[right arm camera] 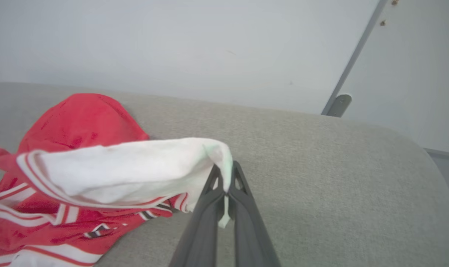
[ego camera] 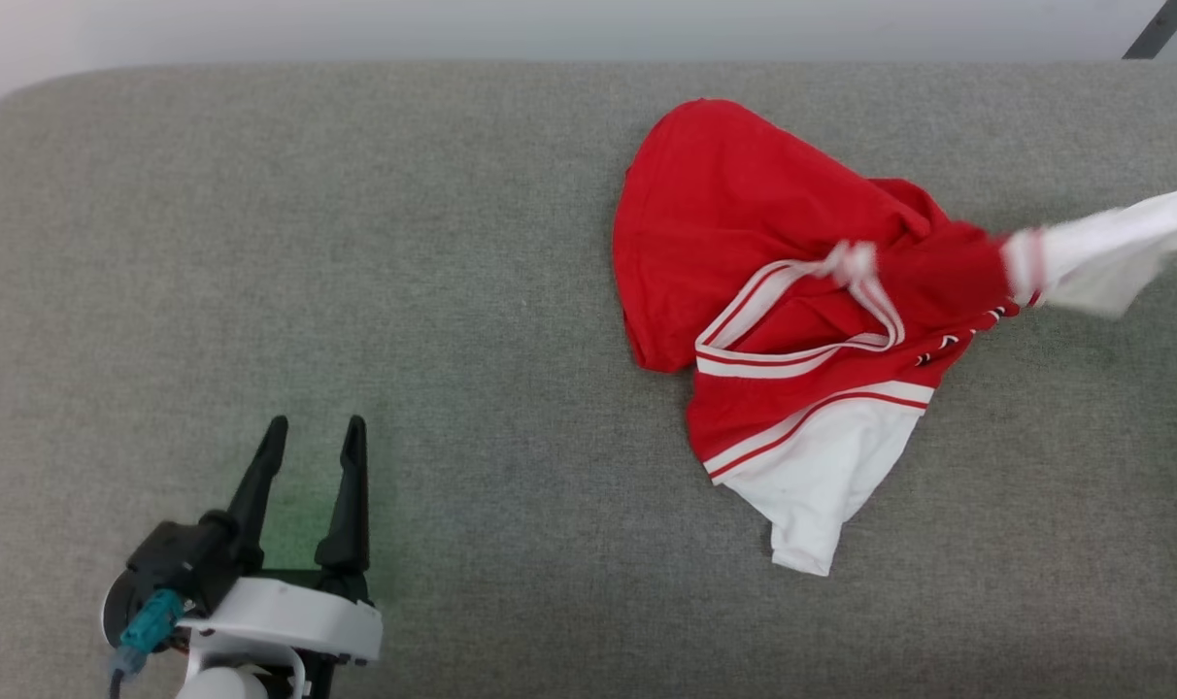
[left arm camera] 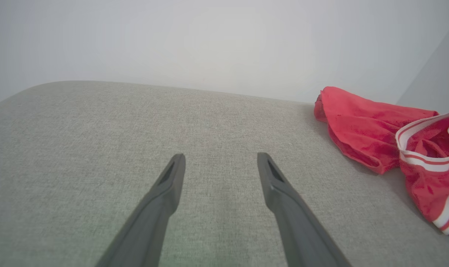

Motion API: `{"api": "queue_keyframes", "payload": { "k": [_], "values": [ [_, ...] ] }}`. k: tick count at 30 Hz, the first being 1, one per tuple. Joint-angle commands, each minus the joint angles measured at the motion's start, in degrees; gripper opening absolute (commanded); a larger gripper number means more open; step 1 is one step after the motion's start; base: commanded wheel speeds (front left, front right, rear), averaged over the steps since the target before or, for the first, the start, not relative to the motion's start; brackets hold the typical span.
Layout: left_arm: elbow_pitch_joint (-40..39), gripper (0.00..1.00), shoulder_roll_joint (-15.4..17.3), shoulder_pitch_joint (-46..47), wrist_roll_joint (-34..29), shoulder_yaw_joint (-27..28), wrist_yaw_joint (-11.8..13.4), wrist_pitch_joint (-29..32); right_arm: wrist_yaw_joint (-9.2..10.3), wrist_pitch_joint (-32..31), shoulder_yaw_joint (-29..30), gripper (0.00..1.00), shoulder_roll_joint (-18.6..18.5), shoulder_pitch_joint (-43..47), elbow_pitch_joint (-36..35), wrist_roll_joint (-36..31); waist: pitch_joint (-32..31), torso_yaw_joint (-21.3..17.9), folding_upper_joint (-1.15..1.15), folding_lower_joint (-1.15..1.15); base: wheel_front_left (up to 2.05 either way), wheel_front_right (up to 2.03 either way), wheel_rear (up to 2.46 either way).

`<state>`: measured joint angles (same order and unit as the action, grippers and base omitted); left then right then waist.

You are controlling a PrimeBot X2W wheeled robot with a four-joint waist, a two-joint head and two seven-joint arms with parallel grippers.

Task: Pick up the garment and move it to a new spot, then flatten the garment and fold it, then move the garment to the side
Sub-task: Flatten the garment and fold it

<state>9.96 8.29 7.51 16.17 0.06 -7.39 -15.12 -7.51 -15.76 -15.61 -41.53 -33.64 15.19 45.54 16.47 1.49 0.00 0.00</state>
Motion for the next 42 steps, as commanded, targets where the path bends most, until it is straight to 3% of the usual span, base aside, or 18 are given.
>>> {"api": "queue_keyframes", "payload": {
  "k": [1, 5, 12, 20, 24, 29, 36, 37, 38, 39, 42],
  "values": [
    [-0.1, 1.00, 0.3, 0.5, 0.2, 0.0, -0.1, 0.0, 0.03, 0.4, 1.6, 0.00, 0.2, 0.4, 0.8, -0.2, 0.2, 0.0, 0.00, 0.00, 0.00, 0.00, 0.00],
    [-0.1, 1.00, 0.9, 0.7, 0.7, -0.6, -0.1, 0.0, 0.03, 2.0, 11.7, 0.00, 3.8, -0.2, 10.0, -1.2, 0.9, 0.2, 0.00, 0.00, 0.00, 0.00, 0.00],
    [0.2, 1.00, 1.9, 1.5, 1.7, -1.5, -0.1, 0.0, 0.03, 5.4, 25.8, 0.00, 10.2, -6.8, 28.9, -10.4, 2.1, 0.6, 0.00, 0.00, 0.00, 0.00, 0.00],
    [0.6, 1.00, 3.1, 3.0, 2.6, -3.7, -0.1, 0.0, 0.02, 10.6, 29.4, 0.00, 15.7, -18.1, 38.4, -18.6, 4.2, 1.6, 0.00, 0.00, 0.00, 0.00, 0.00],
    [0.7, 1.00, 3.4, 4.4, 3.0, -5.5, -0.1, 0.0, 0.03, 12.6, 30.2, 0.00, 15.7, -22.9, 43.1, -24.0, 5.8, 3.1, 0.00, 0.00, 0.00, 0.00, 0.00],
    [1.3, 1.00, 3.1, 6.5, 3.5, -7.8, -0.1, 0.0, 0.03, 15.8, 34.4, 0.00, 12.6, -25.8, 52.0, -35.1, 7.5, 5.6, 0.00, 0.00, 0.00, 0.00, 0.00],
    [0.9, 1.00, 3.3, 7.8, 4.1, -7.9, -0.1, 0.0, 0.03, 16.7, 39.6, 0.00, 13.6, -27.5, 56.7, -42.8, 8.3, 6.8, 0.00, 0.00, 0.00, 0.00, 0.00],
    [0.7, 1.00, 3.5, 8.0, 4.2, -7.8, -0.1, 0.0, 0.03, 17.0, 39.9, 0.22, 14.0, -27.8, 56.8, -43.5, 8.2, 6.8, 0.00, 0.00, 0.00, 0.00, 0.00],
    [0.6, 1.00, 3.7, 8.1, 4.3, -7.9, -0.1, 0.0, 0.03, 17.7, 40.0, 0.74, 14.5, -28.3, 56.7, -44.2, 8.0, 6.6, 0.00, 0.00, 0.00, 0.00, 0.00],
    [0.4, 1.00, 4.0, 8.3, 4.5, -8.0, -0.1, 0.0, 0.03, 18.4, 39.8, 1.00, 14.7, -28.7, 56.3, -45.1, 7.7, 6.4, 0.00, 0.00, 0.00, 0.00, 0.00],
    [-0.2, 1.00, 5.6, 9.3, 5.2, -8.4, -0.1, 0.0, 0.03, 21.6, 37.8, 1.00, 16.5, -29.3, 54.9, -46.0, 6.6, 5.6, 0.00, 0.00, 0.00, 0.00, 0.00]
  ]
}}
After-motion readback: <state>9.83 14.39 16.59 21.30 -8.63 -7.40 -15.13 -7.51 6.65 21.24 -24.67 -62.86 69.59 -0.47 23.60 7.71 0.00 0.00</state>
